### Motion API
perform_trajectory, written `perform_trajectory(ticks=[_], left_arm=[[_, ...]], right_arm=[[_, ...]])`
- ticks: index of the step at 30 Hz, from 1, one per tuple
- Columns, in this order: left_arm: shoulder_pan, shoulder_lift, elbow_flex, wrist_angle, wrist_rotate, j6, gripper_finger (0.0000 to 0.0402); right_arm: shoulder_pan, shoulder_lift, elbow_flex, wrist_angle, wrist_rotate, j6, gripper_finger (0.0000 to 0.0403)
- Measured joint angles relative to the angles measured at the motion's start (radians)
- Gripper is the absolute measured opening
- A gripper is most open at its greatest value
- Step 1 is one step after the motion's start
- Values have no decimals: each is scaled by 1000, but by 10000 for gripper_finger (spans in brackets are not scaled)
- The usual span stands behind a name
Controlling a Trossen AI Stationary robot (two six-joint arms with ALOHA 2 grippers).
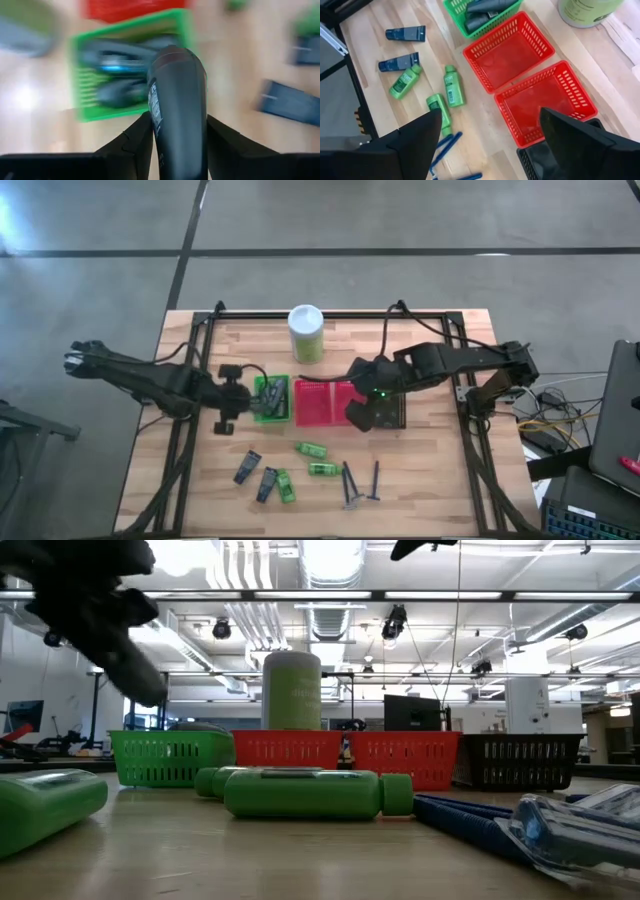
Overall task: Pick & Place Travel size toiletries
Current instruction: Put the black deodorant into the green bin
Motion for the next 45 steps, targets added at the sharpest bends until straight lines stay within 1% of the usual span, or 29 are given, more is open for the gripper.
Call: perform_trajectory(ticks=[4,8,9,13,19,23,26,30,37,43,45], left_arm=[[38,36,2,-16,173,45,135],[124,77,10,-22,341,70,130],[150,88,14,-29,360,82,129],[272,118,61,-72,375,166,128],[450,163,143,-155,495,311,126],[523,267,167,-216,585,416,125],[529,363,188,-247,587,464,123],[519,429,238,-243,589,482,116],[520,494,324,-255,591,484,114],[522,528,322,-272,588,497,111],[522,538,320,-272,557,496,104]], right_arm=[[0,0,0,0,-1,-2,316],[0,0,0,-1,-4,2,307],[0,0,0,-1,-4,6,305],[0,0,0,-2,-4,32,297],[5,1,0,-2,-4,41,286],[5,1,-1,-2,-4,44,278],[5,1,-1,-2,-3,44,273],[6,1,-1,-2,-3,47,266],[8,1,-1,-1,0,47,253],[21,1,-1,-1,5,46,242],[27,1,-1,-2,5,45,239]])
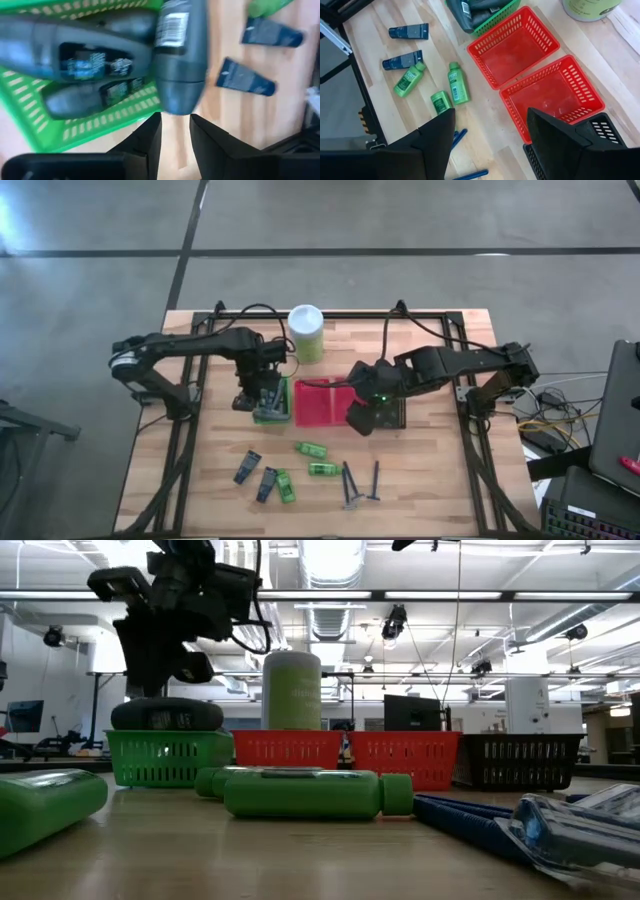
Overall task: Pick & Place Travel size toiletries
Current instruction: Put the black deodorant into the green bin
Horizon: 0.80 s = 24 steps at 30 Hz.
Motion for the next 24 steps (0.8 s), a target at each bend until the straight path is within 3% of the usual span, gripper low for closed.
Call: perform_trajectory(ticks=[7,12,18,24], left_arm=[[0,-9,0,2,-46,3,78],[0,-78,1,3,-96,-34,85],[-59,-184,0,73,-84,-132,146],[-217,-158,-23,200,-162,-108,232]], right_arm=[[7,0,0,-5,2,1,238],[7,0,0,-11,2,-1,255],[7,0,0,-11,2,-10,277],[6,0,-12,-12,2,-13,298]])
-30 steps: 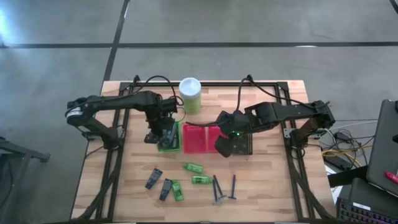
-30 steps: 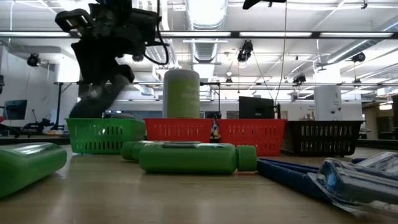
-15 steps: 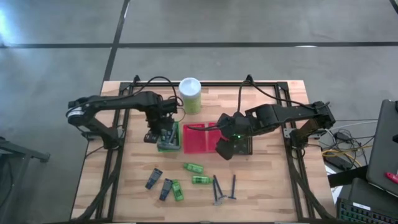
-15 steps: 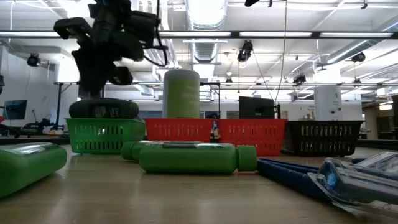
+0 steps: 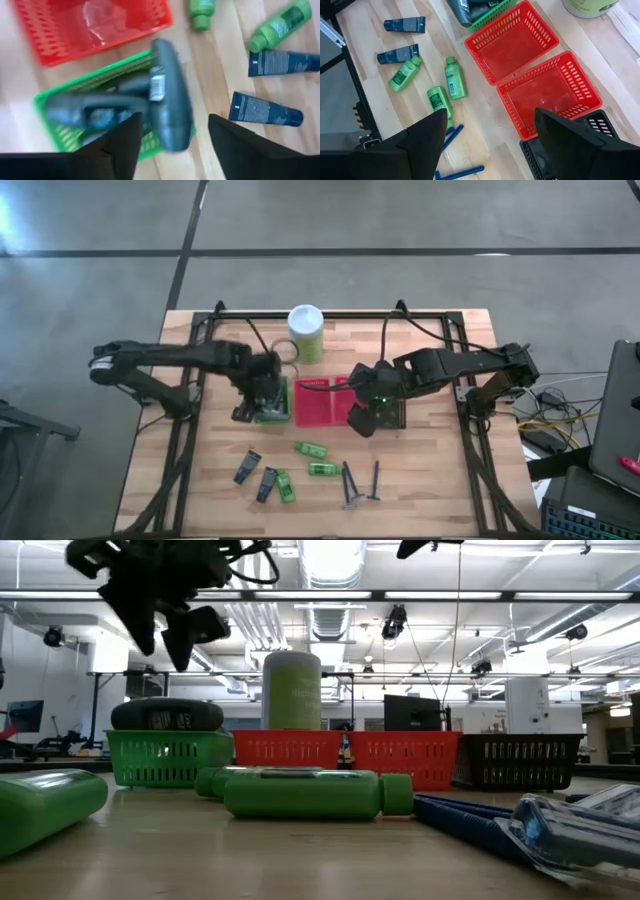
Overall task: Pick & Place Travel size toiletries
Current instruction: Put the black deodorant into the green bin
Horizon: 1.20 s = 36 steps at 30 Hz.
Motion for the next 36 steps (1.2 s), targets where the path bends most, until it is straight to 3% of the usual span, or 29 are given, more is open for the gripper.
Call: perform_trajectory(ticks=[7,17,23,31,36], left_arm=[[-118,93,-26,6,-183,-5,286],[-126,126,-31,106,-135,-118,289],[-126,182,-45,104,-138,-136,289],[-125,234,-46,106,-208,-137,273],[-126,215,-46,104,-226,-155,228]], right_arm=[[0,0,-17,0,-2,2,319],[0,0,-35,0,-4,-4,341],[0,0,-35,0,-4,-8,331],[0,0,-35,-4,-5,-8,304],[0,0,-35,-9,-5,-8,288]])
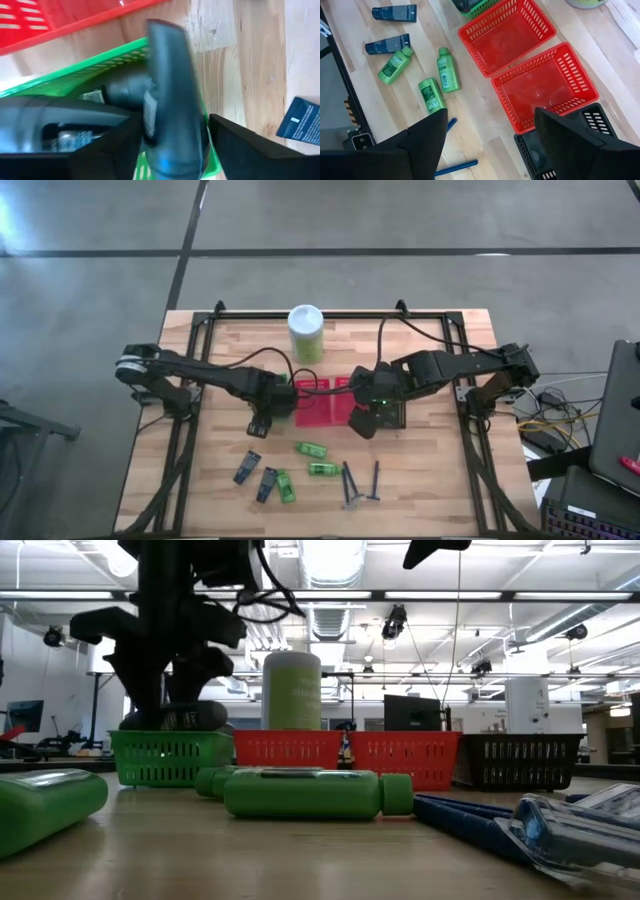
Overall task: Pick & Place Travel size toiletries
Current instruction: Put the black deodorant into the green bin
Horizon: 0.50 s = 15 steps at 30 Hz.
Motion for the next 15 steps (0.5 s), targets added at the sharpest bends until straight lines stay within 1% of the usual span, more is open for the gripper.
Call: perform_trajectory(ticks=[5,10,15], left_arm=[[0,-37,18,-3,0,-10,169],[2,-56,23,-6,-3,-33,161],[4,-67,28,-47,-29,-156,155]], right_arm=[[0,0,0,-8,1,0,276],[0,0,0,-10,1,-3,266],[0,0,0,-10,1,-7,258]])
